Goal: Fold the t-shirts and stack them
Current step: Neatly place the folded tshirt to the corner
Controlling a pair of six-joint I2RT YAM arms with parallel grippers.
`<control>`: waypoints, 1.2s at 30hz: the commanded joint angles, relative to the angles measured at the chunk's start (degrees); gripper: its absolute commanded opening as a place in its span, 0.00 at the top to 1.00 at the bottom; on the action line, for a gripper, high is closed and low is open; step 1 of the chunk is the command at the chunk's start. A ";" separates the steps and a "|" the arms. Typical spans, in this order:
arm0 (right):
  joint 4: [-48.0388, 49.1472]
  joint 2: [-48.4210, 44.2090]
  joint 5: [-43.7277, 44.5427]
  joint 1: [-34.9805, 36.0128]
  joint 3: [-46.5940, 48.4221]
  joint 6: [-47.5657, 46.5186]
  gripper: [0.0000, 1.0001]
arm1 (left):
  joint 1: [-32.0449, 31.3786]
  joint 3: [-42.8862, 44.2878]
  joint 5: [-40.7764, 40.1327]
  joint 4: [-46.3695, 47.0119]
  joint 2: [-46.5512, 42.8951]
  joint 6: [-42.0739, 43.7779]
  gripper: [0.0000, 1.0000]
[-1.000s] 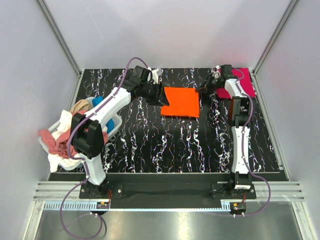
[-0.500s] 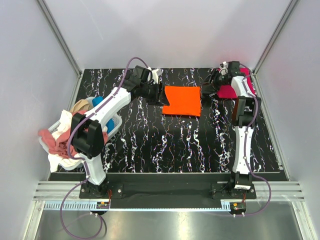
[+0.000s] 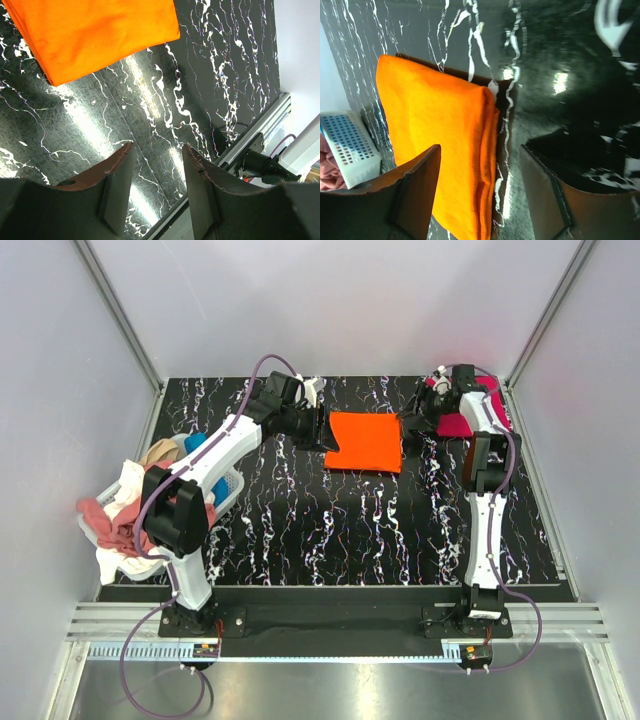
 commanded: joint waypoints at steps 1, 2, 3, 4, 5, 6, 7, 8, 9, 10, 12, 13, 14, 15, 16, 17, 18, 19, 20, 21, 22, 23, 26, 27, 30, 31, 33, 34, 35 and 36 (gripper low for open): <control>-2.69 -1.45 3.74 2.58 -0.43 -3.57 0.29 | 0.20 0.02 1.35 0.99 -1.21 0.43 0.52; -2.86 -1.45 5.74 3.02 -0.43 -4.27 0.30 | 0.20 -0.07 1.35 0.99 -1.30 0.43 0.52; -3.39 -1.37 7.07 3.37 -0.43 -4.54 0.31 | 0.20 0.02 1.44 0.99 -1.21 0.43 0.52; -3.57 -1.37 8.56 3.38 -0.43 -4.80 0.31 | 0.20 -0.07 1.36 0.91 -1.21 0.43 0.52; -3.91 -1.45 11.10 3.46 -0.43 -5.15 0.32 | 0.28 0.02 1.53 0.99 -1.30 0.43 0.52; -4.27 -1.54 12.17 3.46 -0.43 -5.24 0.33 | 0.28 0.02 1.62 0.91 -1.21 0.34 0.52; -4.44 -1.54 13.14 4.94 -0.43 -5.33 0.34 | 0.28 0.11 1.79 0.99 -1.30 0.25 0.52; -4.62 -1.63 14.37 5.04 -0.52 -5.77 0.35 | 0.28 0.11 1.88 0.99 -1.30 0.17 0.52; -4.80 -1.63 14.81 5.22 -0.52 -5.95 0.36 | 0.28 0.11 1.79 0.91 -1.30 0.25 0.52; -4.88 -1.63 15.25 5.39 -0.60 -6.30 0.38 | 0.20 0.11 1.88 0.99 -1.47 0.25 0.52; -5.06 -1.37 16.40 5.66 -0.52 -6.91 0.39 | 0.28 0.02 2.06 0.99 -1.65 0.17 0.52; -5.24 -0.93 16.31 5.92 -0.26 -7.18 0.40 | 0.20 0.02 1.97 0.99 -1.74 0.08 0.52; -5.50 -0.58 15.79 5.84 0.01 -7.35 0.41 | 0.20 0.11 1.97 0.99 -1.83 0.16 0.52; -5.76 -0.31 15.52 5.92 0.27 -7.44 0.41 | 0.20 0.11 1.97 0.99 -1.91 0.16 0.52; -6.11 0.12 15.35 6.01 0.62 -7.53 0.42 | 0.20 0.11 1.88 0.99 -2.18 0.17 0.52; -6.20 0.30 15.08 6.01 0.71 -7.53 0.43 | 0.28 0.02 1.88 1.08 -2.09 0.17 0.52; -6.20 0.30 14.99 6.10 0.71 -7.62 0.44 | 0.20 0.11 2.06 0.99 -2.18 0.17 0.52; -6.29 0.30 14.99 6.10 0.63 -7.53 0.44 | 0.20 0.11 2.06 0.99 -2.26 0.08 0.52; -6.29 0.30 15.34 6.36 0.63 -7.88 0.46 | 0.20 0.02 2.06 1.08 -2.18 0.08 0.52; -6.29 0.30 15.34 6.36 0.54 -7.97 0.48 | 0.20 0.02 2.14 0.99 -2.26 0.08 0.52; -6.38 0.39 15.17 6.45 0.63 -8.14 0.49 | 0.20 0.11 2.15 0.99 -2.35 -0.01 0.52; -6.38 0.39 14.73 6.63 0.71 -8.41 0.51 | 0.20 0.11 2.41 0.99 -2.35 0.08 0.52; -6.29 0.92 13.16 6.80 1.59 -8.67 0.58 | 0.20 0.20 2.32 1.08 -2.62 -0.01 0.52; -6.29 1.09 12.89 6.80 2.03 -8.50 0.62 | 0.20 0.02 2.23 1.08 -2.70 0.08 0.52; -6.29 1.80 10.87 6.89 2.64 -7.97 0.67 | 0.20 0.02 2.41 0.99 -2.79 0.08 0.52; -6.29 1.97 10.78 6.89 2.91 -7.62 0.74 | 0.28 0.11 2.50 0.99 -2.88 0.08 0.52; -6.20 1.89 10.95 6.80 3.09 -7.44 0.80 | 0.20 0.20 2.41 1.08 -2.88 0.08 0.52; -6.29 1.62 10.95 6.89 3.35 -7.44 0.88 | 0.20 0.11 2.41 0.99 -2.97 0.08 0.52; -6.38 1.36 11.21 6.80 3.44 -7.44 0.92 | 0.28 0.11 2.50 1.08 -2.97 0.08 0.52; -6.29 0.75 11.56 6.80 3.44 -7.53 0.97 | 0.20 0.20 2.50 1.08 -3.06 0.08 0.52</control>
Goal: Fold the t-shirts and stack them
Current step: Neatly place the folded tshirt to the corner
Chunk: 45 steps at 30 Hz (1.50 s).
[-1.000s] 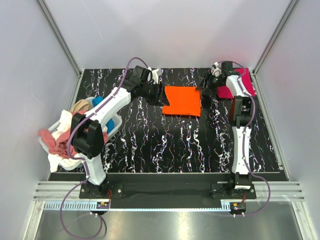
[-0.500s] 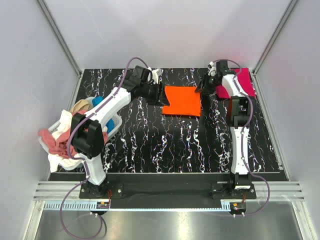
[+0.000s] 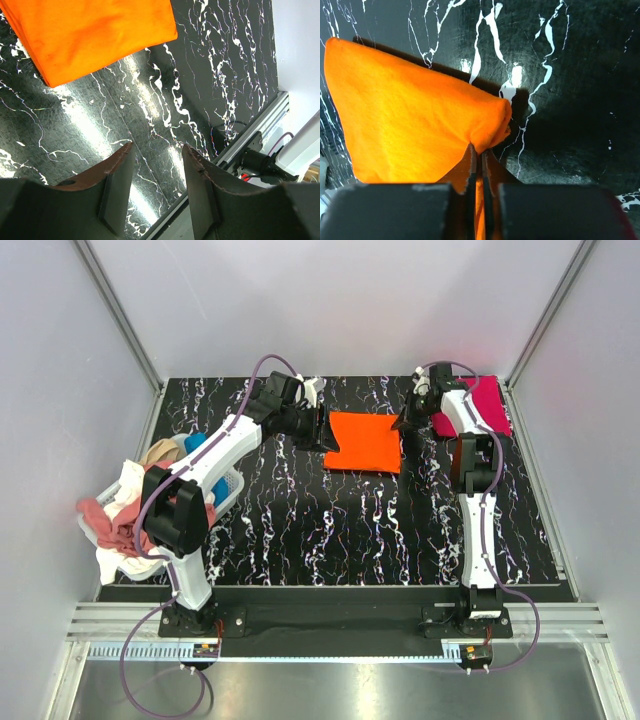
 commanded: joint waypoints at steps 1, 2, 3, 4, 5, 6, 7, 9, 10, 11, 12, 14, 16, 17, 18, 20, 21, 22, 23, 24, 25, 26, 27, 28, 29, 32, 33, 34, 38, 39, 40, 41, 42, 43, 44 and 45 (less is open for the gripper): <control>-2.25 -1.02 1.57 1.01 1.56 -0.64 1.00 | 0.28 0.11 1.95 0.99 -3.06 0.03 0.52; -2.25 -1.99 1.93 1.01 1.56 -0.64 1.00 | 0.20 0.20 1.95 0.99 -3.14 0.12 0.52; -2.25 -2.96 2.46 0.92 1.56 -0.64 1.00 | 0.28 0.11 1.86 0.99 -3.32 0.12 0.52; -2.16 -5.14 3.85 0.92 1.47 -0.82 1.00 | 0.28 0.02 1.78 0.99 -3.23 0.12 0.52; -2.16 -6.38 4.65 0.92 1.12 -0.99 1.00 | 0.20 0.11 1.77 0.99 -3.23 0.12 0.52; -2.16 -7.53 5.53 1.01 0.08 -1.43 1.00 | 0.20 0.11 1.77 0.99 -3.32 0.12 0.52; -2.16 -9.89 7.63 1.01 -0.54 -2.22 1.00 | 0.28 0.11 1.77 0.99 -3.32 0.21 0.52; -2.16 -11.84 9.66 0.92 -2.12 -3.45 1.00 | 0.37 0.11 1.69 0.99 -3.41 0.12 0.52; -2.25 -13.59 11.76 1.01 -2.65 -4.50 1.00 | 0.37 0.20 1.77 0.99 -3.41 0.12 0.52; -2.25 -14.30 12.82 0.92 -3.09 -5.12 1.00 | 0.55 0.11 1.95 0.99 -3.41 0.03 0.52; -2.25 -15.09 13.70 1.01 -4.14 -5.65 1.00 | 0.55 0.20 1.95 0.99 -3.32 0.03 0.52; -2.16 -17.64 15.99 0.92 -5.12 -6.79 1.00 | 0.64 0.20 2.13 0.99 -3.23 -0.05 0.52; -2.16 -19.31 17.39 0.92 -5.82 -7.76 1.00 | 0.72 0.20 2.13 1.08 -3.23 -0.14 0.52; -2.25 -19.67 17.84 1.01 -5.74 -8.20 1.00 | 0.64 0.11 2.21 1.08 -3.06 -0.14 0.52; -2.16 -19.93 18.36 0.92 -5.56 -8.55 1.00 | 0.64 0.02 2.21 1.08 -3.06 -0.14 0.52; -2.34 -20.63 20.47 1.01 -5.56 -10.64 1.00 | 0.72 0.02 2.21 1.08 -3.06 -0.06 0.52; -2.42 -20.90 21.44 1.01 -5.73 -11.27 1.00 | 0.64 0.11 2.04 1.08 -3.06 0.03 0.52; -2.42 -21.51 23.36 0.92 -5.82 -12.58 1.00 | 0.64 0.11 1.86 1.08 -3.06 0.03 0.52; -2.51 -21.86 23.99 0.92 -5.82 -13.38 1.00 | 0.64 0.11 1.86 1.17 -3.14 0.12 0.52; -2.51 -22.30 24.52 1.01 -5.74 -14.95 1.00 | 0.72 0.02 1.78 1.08 -3.23 0.21 0.52; -2.42 -22.48 24.87 1.01 -5.74 -15.93 1.00 | 0.72 0.02 1.77 1.17 -3.23 0.21 0.51; -2.51 -22.74 25.05 1.01 -5.56 -16.72 1.00 | 0.72 -0.07 1.77 1.17 -3.23 0.21 0.51; -2.42 -22.92 25.57 1.01 -5.39 -17.60 1.00 | 0.72 0.02 1.77 1.08 -3.23 0.21 0.51; -2.42 -23.36 27.14 0.92 -5.30 -19.35 1.00 | 0.81 -0.07 1.77 1.08 -3.15 0.21 0.51; -2.51 -23.71 28.12 0.92 -5.21 -20.32 1.00 | 0.72 -0.07 1.86 1.08 -3.14 0.12 0.51; -2.42 -24.76 30.76 0.49 -4.42 -23.58 1.00 | 0.81 -0.07 2.21 1.08 -3.06 0.03 0.51; -2.60 -24.94 32.33 0.22 -3.29 -24.98 1.00 | 0.72 0.02 2.21 1.17 -3.06 -0.05 0.51; -2.51 -25.12 32.60 -0.13 -2.84 -25.60 1.00 | 0.81 0.02 2.30 1.17 -3.06 -0.14 0.51; -2.86 -27.22 32.70 -1.80 -2.48 -26.83 1.00 | 0.72 0.02 3.79 1.25 -2.44 -0.58 0.51; -2.86 -28.01 32.87 -1.80 -2.57 -27.27 1.00 | 0.72 0.02 3.97 1.34 -2.44 -0.76 0.51; -2.78 -28.19 32.70 -1.80 -2.75 -27.54 1.00 | 0.72 0.11 4.58 1.34 -2.35 -0.93 0.51; -2.69 -28.46 32.61 -1.80 -2.40 -27.80 1.00 | 0.72 0.11 4.85 1.43 -2.53 -1.11 0.51; -2.86 -28.28 32.43 -3.54 -1.96 -28.15 1.00 | 0.72 0.02 5.03 1.69 -2.44 -1.11 0.51; -2.78 -28.11 32.00 -3.65 -1.43 -28.50 1.00 | 0.72 -0.07 5.20 1.78 -2.53 -1.11 0.51; -2.86 -27.85 31.99 -3.73 -0.30 -28.94 1.00 | 0.72 -0.24 5.12 1.78 -2.53 -1.20 0.51; -3.04 -27.06 32.08 -4.00 0.50 -29.47 1.00 | 0.72 -0.24 5.03 1.96 -2.36 -1.20 0.50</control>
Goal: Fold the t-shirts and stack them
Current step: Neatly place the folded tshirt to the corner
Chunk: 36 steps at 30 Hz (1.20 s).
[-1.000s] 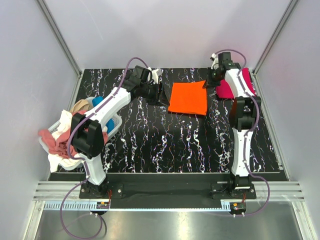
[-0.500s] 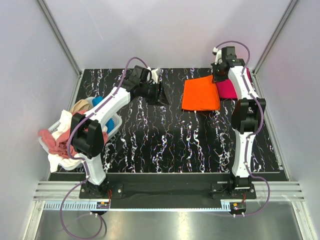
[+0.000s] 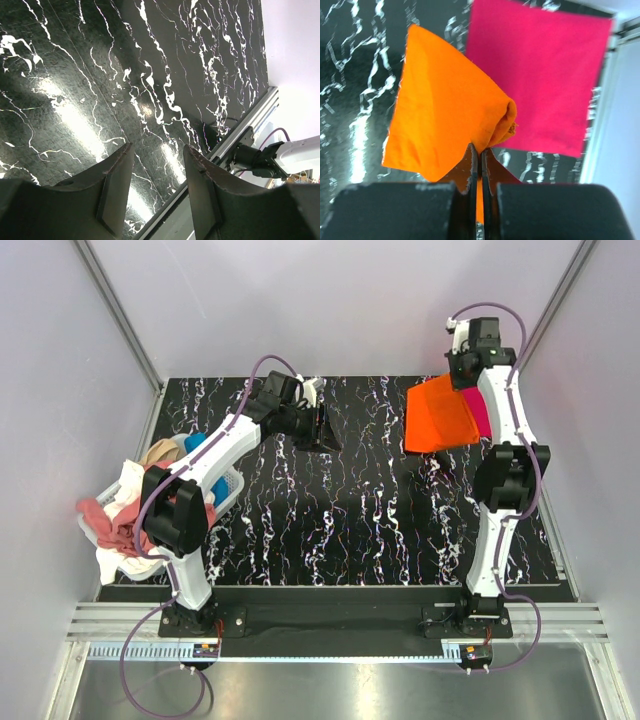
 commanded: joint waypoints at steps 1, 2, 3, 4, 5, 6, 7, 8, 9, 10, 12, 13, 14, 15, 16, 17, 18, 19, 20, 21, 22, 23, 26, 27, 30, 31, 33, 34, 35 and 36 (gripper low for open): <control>0.42 -2.97 1.37 -1.24 5.16 -3.20 1.00 | 0.29 -0.16 2.69 1.85 -2.27 -0.50 0.50; 0.06 -2.61 1.20 -1.42 6.64 -3.20 1.00 | 0.37 -0.16 2.86 1.94 -2.09 -0.58 0.50; -0.38 -2.09 0.85 -1.60 7.27 -3.38 1.00 | 0.37 -0.24 2.95 1.94 -2.09 -0.67 0.50; -1.08 -2.00 0.58 -1.86 7.71 -3.64 1.00 | 0.46 -0.16 3.04 1.94 -2.00 -0.67 0.50; -1.43 -1.91 0.49 -1.95 8.32 -3.64 1.00 | 0.46 -0.24 3.04 1.94 -2.00 -0.67 0.50; -1.78 -1.91 0.58 -2.04 8.68 -3.99 1.00 | 0.55 -0.16 3.04 2.02 -1.91 -0.76 0.50; -2.57 -1.91 0.49 -2.12 9.03 -4.17 1.00 | 0.64 -0.16 3.13 2.02 -1.83 -0.67 0.50; -2.75 -2.00 0.58 -2.12 9.47 -4.43 1.00 | 0.90 -0.24 3.22 2.11 -1.57 -0.76 0.50; -2.93 -2.34 0.49 -2.21 9.56 -5.04 1.00 | 0.99 -0.24 3.48 2.20 -1.48 -1.02 0.50; -2.93 -2.52 0.58 -2.30 9.82 -5.31 1.00 | 1.08 -0.24 3.83 2.20 -1.39 -1.02 0.50; -3.02 -2.52 0.58 -3.00 10.87 -5.66 1.00 | 1.17 -0.24 4.10 2.29 -1.30 -1.20 0.50; -3.28 -2.26 0.49 -3.35 11.40 -5.75 1.00 | 1.17 -0.33 4.18 2.38 -1.30 -1.20 0.50; -3.45 -2.00 0.49 -4.14 12.80 -5.75 1.00 | 1.17 -0.33 4.27 2.46 -1.56 -1.29 0.50; -3.89 -1.21 0.58 -4.49 13.51 -5.75 1.00 | 1.25 -0.42 4.45 2.64 -1.48 -1.38 0.50; -4.68 -0.77 0.58 -4.85 14.38 -5.92 1.00 | 1.17 -0.42 4.36 2.55 -1.65 -1.38 0.50; -4.86 -0.33 -0.90 -5.11 15.52 -5.93 1.00 | 1.25 -0.51 4.45 2.64 -1.82 -1.38 0.50; -5.04 0.28 -1.52 -5.72 15.88 -5.84 1.00 | 1.17 -0.59 4.36 2.73 -1.91 -1.29 0.50; -5.21 0.46 -1.88 -5.90 16.24 -5.75 1.00 | 1.17 -0.68 4.27 2.82 -1.91 -1.38 0.50; -5.21 0.73 -2.32 -6.08 16.85 -5.75 1.00 | 1.17 -0.60 4.27 2.82 -1.91 -1.38 0.50; -5.21 1.42 -2.84 -6.34 17.38 -6.01 1.00 | 1.17 -0.68 4.27 2.82 -1.83 -1.46 0.50; -5.13 2.04 -3.02 -6.52 18.08 -6.10 1.00 | 1.17 -0.68 4.36 2.82 -1.74 -1.46 0.50; -5.21 3.09 -3.11 -6.78 20.43 -6.02 1.00 | 1.17 -0.68 4.71 2.82 -1.56 -1.73 0.50; -5.13 9.05 -4.08 -8.19 25.97 -6.10 1.00 | 1.08 -0.86 5.24 3.43 -1.65 -1.90 0.50; -5.13 10.30 -4.60 -8.45 27.30 -6.19 1.00 | 1.08 -0.95 5.24 3.34 -1.65 -1.90 0.50; -2.58 15.21 -5.92 -9.77 31.08 -5.75 1.00 | 1.08 -1.03 5.15 3.52 -1.48 -2.08 0.50; -0.05 16.19 -6.01 -9.94 31.18 -5.75 1.00 | 1.08 -1.03 5.41 3.52 -1.30 -2.17 0.50; 4.43 17.77 -5.31 -10.12 28.99 -6.27 1.00 | 0.82 -1.21 5.33 3.61 -1.21 -2.08 0.50; 8.89 18.04 -5.57 -10.21 27.16 -6.37 1.00 | 0.64 -1.30 5.24 3.78 -1.04 -2.08 0.50; 11.29 18.48 -5.49 -10.38 26.70 -6.28 1.00 | 0.55 -1.21 5.06 3.78 -0.86 -2.08 0.50; 13.22 19.70 -5.05 -10.47 26.78 -6.19 1.00 | 0.55 -1.21 5.15 3.70 -0.69 -2.08 0.50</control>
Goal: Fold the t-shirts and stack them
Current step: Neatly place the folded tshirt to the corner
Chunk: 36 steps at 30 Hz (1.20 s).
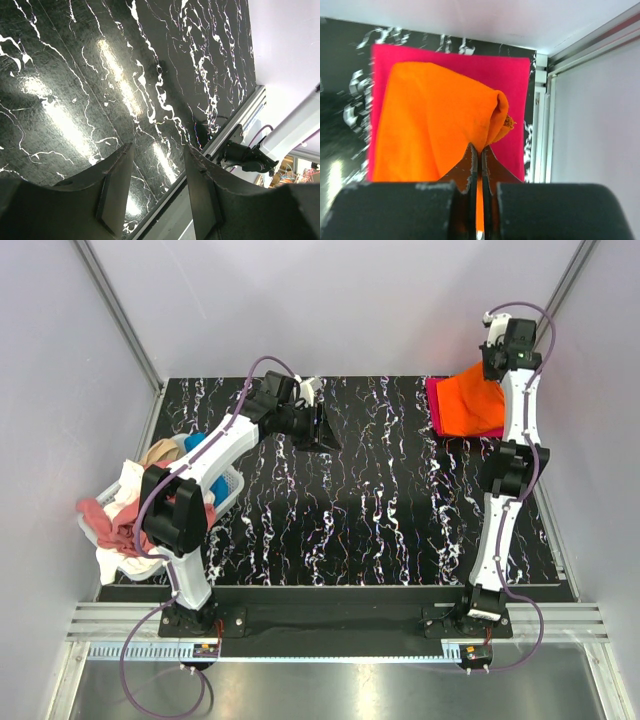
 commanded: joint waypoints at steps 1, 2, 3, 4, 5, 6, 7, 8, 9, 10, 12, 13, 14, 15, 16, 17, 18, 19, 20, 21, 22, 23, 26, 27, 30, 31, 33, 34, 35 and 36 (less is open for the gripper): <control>14.17 1.31 -0.98 -0.44 1.23 -0.86 1.00 | -0.48 -0.27 1.98 2.06 -0.34 -0.53 0.50; 15.85 2.01 -0.02 -0.62 1.41 -0.60 1.00 | -0.39 -0.27 1.98 2.14 -0.25 -0.53 0.50; 18.30 3.67 0.34 -0.79 1.68 -0.77 1.00 | -0.48 -0.27 2.07 2.14 -0.16 -0.53 0.50; 19.20 4.38 -0.09 -0.88 2.11 -0.94 1.00 | -0.48 -0.18 2.07 2.14 -0.07 -0.53 0.50; 20.08 5.61 -0.27 -0.97 2.12 -1.03 1.00 | -0.48 -0.27 1.98 2.06 -0.07 -0.53 0.50; 21.48 6.05 -0.88 -1.14 1.94 -1.03 1.00 | -0.48 -0.18 1.90 2.06 -0.07 -0.53 0.50; 22.10 6.32 -1.33 -1.23 1.42 -1.03 1.00 | -0.48 -0.18 1.89 2.14 -0.07 -0.53 0.50; 22.45 6.67 -1.68 -1.23 1.24 -0.77 1.00 | -0.39 -0.27 1.89 2.06 -0.16 -0.53 0.50; 22.20 6.67 -2.12 -1.32 1.07 -0.60 1.00 | -0.48 -0.27 1.81 2.06 -0.16 -0.53 0.50; 21.85 6.24 -2.56 -1.32 0.54 -0.51 1.00 | -0.39 -0.27 1.89 2.06 -0.16 -0.53 0.50; 22.54 2.29 -5.09 -1.32 -4.28 0.37 1.00 | -0.48 -0.09 2.07 2.06 0.02 -0.53 0.50; 23.33 0.89 -5.72 -1.32 -8.30 0.72 1.00 | -0.39 -0.09 2.07 2.06 0.02 -0.61 0.50; 24.03 -1.21 -6.51 -1.32 -9.73 0.90 1.00 | -0.39 -0.09 2.24 2.06 0.11 -0.70 0.50; 25.08 -1.58 -6.60 -1.32 -10.44 0.90 1.00 | -0.30 -0.09 2.59 2.06 0.19 -0.70 0.50; 25.09 -1.67 -6.52 -1.32 -10.01 0.90 1.00 | -0.30 -0.09 2.51 2.06 0.02 -0.79 0.50; 25.18 -0.81 -6.34 -1.32 -9.31 1.07 1.00 | -0.39 -0.01 2.68 2.14 -0.07 -0.88 0.50; 25.10 -0.19 -5.73 -1.32 -8.61 1.25 1.00 | -0.39 -0.09 2.60 2.14 -0.16 -0.79 0.50; 25.09 0.60 -5.38 -1.41 -6.95 1.69 1.00 | -0.39 -0.09 2.51 2.14 -0.33 -0.79 0.50; 25.09 2.26 -4.15 -1.67 -6.06 3.00 1.00 | -0.39 -0.18 2.51 2.14 -0.33 -0.70 0.50; 25.27 3.15 -2.92 -1.76 -5.27 3.71 0.93 | -0.30 -0.18 2.42 2.14 -0.42 -0.79 0.50; 25.44 4.03 -1.43 -1.85 -4.57 4.23 0.85 | -0.39 -0.18 2.33 2.23 -0.59 -0.62 0.50; 25.53 4.91 0.24 -1.85 -2.73 4.76 0.78 | -0.39 -0.18 2.25 2.14 -0.60 -0.62 0.50; 25.45 6.85 5.60 -1.85 -0.35 4.94 0.52 | -0.39 -0.18 1.81 2.14 -0.42 -0.53 0.50; 25.53 6.07 6.74 -1.85 -0.43 5.12 0.41 | -0.30 -0.27 1.98 2.14 -0.33 -0.53 0.50; 25.45 1.41 7.37 -1.85 -4.63 7.05 0.37 | -0.39 -0.01 2.42 2.23 0.28 -0.79 0.50; 25.53 -0.08 7.46 -1.85 -5.95 8.27 0.37 | -0.39 -0.09 2.42 2.14 0.28 -0.79 0.50; 25.19 -4.56 5.28 -1.85 -9.11 13.01 0.39 | -0.30 -0.01 2.42 2.14 -0.07 -0.79 0.50; 25.18 -6.06 4.31 -1.85 -12.79 14.77 0.41 | -0.30 -0.01 2.33 2.14 -0.33 -0.62 0.50; 24.92 -8.68 1.86 -1.76 -14.82 18.70 0.44 | -0.30 -0.01 2.33 2.14 -0.51 -0.53 0.50; 25.01 -9.92 0.88 -1.76 -16.93 20.74 0.48 | -0.39 -0.09 2.16 2.14 -1.12 -0.53 0.50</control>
